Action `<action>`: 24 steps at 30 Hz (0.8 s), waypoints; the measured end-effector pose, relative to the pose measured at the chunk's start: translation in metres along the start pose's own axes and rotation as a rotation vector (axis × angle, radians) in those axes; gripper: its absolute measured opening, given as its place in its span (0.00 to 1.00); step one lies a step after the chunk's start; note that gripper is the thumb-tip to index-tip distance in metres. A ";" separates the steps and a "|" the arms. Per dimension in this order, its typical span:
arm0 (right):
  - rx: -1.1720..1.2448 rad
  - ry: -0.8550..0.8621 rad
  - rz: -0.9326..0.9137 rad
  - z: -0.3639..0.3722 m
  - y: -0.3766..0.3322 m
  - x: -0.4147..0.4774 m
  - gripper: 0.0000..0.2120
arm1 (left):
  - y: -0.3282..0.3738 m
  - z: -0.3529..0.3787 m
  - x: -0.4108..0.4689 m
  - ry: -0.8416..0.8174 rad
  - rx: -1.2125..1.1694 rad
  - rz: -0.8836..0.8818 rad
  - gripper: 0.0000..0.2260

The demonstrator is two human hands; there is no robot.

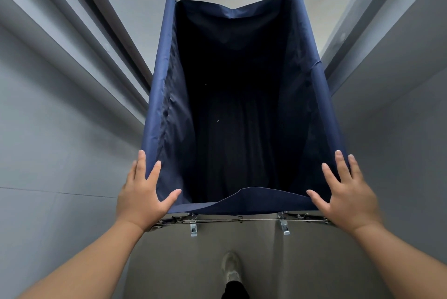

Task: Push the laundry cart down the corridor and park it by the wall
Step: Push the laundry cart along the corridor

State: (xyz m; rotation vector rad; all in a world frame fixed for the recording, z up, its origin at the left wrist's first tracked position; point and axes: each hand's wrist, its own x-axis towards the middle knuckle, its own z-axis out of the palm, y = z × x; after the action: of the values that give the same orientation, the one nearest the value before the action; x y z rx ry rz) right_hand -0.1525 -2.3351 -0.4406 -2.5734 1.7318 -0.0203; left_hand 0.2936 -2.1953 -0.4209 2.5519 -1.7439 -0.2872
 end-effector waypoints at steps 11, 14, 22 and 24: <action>-0.013 0.003 0.003 0.000 -0.004 0.047 0.38 | -0.002 -0.010 0.048 -0.021 0.011 -0.021 0.43; -0.014 -0.002 0.000 0.000 -0.004 0.060 0.38 | -0.002 -0.012 0.062 -0.023 0.010 -0.023 0.43; -0.010 -0.013 -0.013 -0.004 -0.004 0.096 0.38 | -0.002 -0.015 0.098 -0.032 0.012 -0.032 0.42; -0.013 -0.011 -0.017 -0.005 -0.003 0.107 0.37 | -0.002 -0.016 0.108 -0.030 0.006 -0.035 0.42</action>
State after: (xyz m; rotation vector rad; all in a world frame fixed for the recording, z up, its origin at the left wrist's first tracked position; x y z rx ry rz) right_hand -0.1095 -2.4328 -0.4366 -2.5921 1.7127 0.0045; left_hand 0.3359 -2.2954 -0.4198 2.5974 -1.7145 -0.3243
